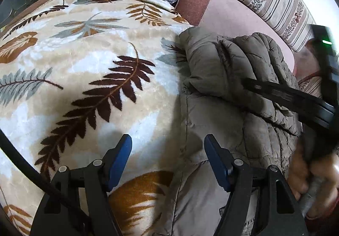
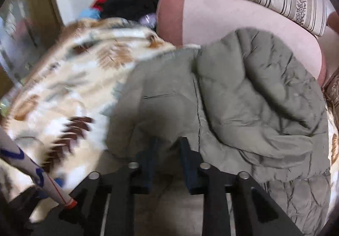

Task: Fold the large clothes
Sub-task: 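Open the right tool and withdraw it from the folded hood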

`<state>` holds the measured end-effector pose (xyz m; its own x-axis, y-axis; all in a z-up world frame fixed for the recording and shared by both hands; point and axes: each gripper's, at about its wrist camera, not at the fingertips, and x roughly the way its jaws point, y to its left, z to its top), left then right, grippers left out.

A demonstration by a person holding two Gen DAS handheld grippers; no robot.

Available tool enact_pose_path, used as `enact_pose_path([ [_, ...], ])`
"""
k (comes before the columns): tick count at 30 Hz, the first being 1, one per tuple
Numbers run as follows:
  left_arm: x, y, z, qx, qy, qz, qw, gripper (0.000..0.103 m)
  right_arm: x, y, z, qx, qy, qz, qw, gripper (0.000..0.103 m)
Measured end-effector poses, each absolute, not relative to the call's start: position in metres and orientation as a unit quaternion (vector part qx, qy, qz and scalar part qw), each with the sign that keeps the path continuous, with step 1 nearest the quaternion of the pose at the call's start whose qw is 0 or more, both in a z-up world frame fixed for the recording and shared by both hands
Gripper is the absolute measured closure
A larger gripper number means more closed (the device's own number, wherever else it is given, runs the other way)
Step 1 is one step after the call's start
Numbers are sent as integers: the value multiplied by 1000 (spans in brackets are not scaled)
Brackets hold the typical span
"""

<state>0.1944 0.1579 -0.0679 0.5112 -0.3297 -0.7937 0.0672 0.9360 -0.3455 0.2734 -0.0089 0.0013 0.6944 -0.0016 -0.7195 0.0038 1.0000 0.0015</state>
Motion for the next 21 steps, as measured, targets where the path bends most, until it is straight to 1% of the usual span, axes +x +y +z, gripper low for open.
enact_pose_path([
  [4, 197, 157, -70, -133, 484, -115, 858, 33, 299, -11, 0, 6, 394, -21, 919, 80],
  [7, 200, 156, -72, -131, 488, -114, 856, 33, 287, -13, 12, 11, 388, -12, 921, 80],
  [8, 200, 157, -73, -131, 488, -113, 855, 33, 276, -19, 18, 14, 384, -5, 923, 75],
  [9, 200, 157, -73, -132, 489, -113, 855, 33, 265, -22, 22, 16, 380, 3, 925, 61],
  [10, 199, 156, -72, -131, 488, -113, 855, 33, 253, -27, 26, 17, 375, 8, 927, 53],
  [11, 198, 156, -72, -129, 487, -112, 857, 33, 235, -34, 30, 17, 368, 8, 930, 38],
  [12, 197, 155, -71, -126, 485, -110, 858, 33, 215, -44, 32, 17, 363, 5, 932, 31],
  [16, 181, 149, -65, -109, 472, -92, 870, 33, 148, -95, 28, 32, 389, 4, 921, 30],
  [19, 156, 143, -54, -102, 454, -86, 881, 33, 88, -157, 28, 39, 406, -31, 912, 30],
  [21, 138, 136, -45, -89, 446, -81, 887, 33, 57, -193, 28, 45, 408, -65, 910, 27],
])
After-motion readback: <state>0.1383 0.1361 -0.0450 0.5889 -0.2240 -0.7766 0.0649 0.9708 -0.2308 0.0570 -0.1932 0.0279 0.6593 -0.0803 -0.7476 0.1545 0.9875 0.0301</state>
